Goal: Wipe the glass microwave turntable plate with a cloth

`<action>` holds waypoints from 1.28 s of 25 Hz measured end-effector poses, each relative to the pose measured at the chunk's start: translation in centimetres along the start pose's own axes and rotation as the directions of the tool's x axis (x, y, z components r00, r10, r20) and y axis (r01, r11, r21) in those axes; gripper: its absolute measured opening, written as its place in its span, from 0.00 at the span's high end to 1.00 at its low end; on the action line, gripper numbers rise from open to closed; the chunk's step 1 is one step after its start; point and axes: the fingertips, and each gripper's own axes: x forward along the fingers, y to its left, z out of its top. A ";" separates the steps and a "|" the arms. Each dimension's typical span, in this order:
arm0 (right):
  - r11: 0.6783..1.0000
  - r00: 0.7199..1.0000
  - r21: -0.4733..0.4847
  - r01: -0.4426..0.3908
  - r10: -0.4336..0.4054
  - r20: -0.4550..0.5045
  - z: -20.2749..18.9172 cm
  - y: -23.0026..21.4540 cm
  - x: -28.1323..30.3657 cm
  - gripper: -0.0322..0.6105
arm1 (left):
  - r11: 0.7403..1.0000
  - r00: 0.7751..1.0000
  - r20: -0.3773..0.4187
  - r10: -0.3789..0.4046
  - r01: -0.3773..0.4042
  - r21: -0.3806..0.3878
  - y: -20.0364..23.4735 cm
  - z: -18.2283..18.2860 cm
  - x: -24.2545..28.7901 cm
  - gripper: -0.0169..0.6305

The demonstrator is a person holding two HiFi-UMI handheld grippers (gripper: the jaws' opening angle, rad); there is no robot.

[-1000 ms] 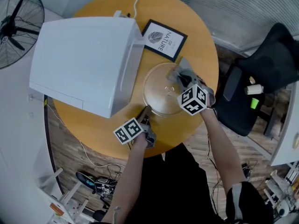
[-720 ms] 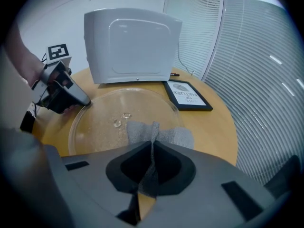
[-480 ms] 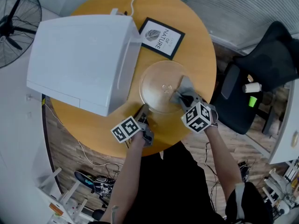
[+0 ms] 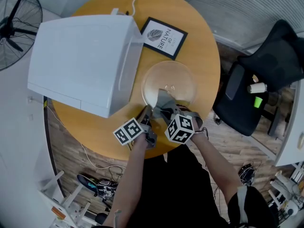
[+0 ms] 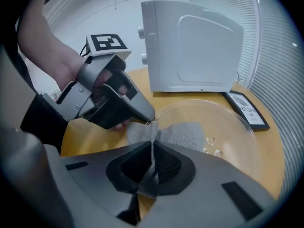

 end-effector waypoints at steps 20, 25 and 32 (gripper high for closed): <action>0.954 0.972 -0.195 0.227 -0.207 0.114 5.3 -11.8 2.4 0.92 | 1.000 1.000 -0.010 -0.002 0.002 0.023 0.0 -0.2 -0.1 0.95; 0.942 0.938 -0.017 0.334 -0.330 0.107 2.9 -16.6 0.0 0.92 | 1.000 1.000 -0.011 -0.003 0.004 0.025 0.0 -0.1 -0.1 0.95; 0.928 0.925 0.129 0.349 -0.363 0.114 2.0 -15.4 -0.8 0.92 | 1.000 1.000 -0.004 -0.003 0.003 0.018 0.1 -0.1 -0.1 0.94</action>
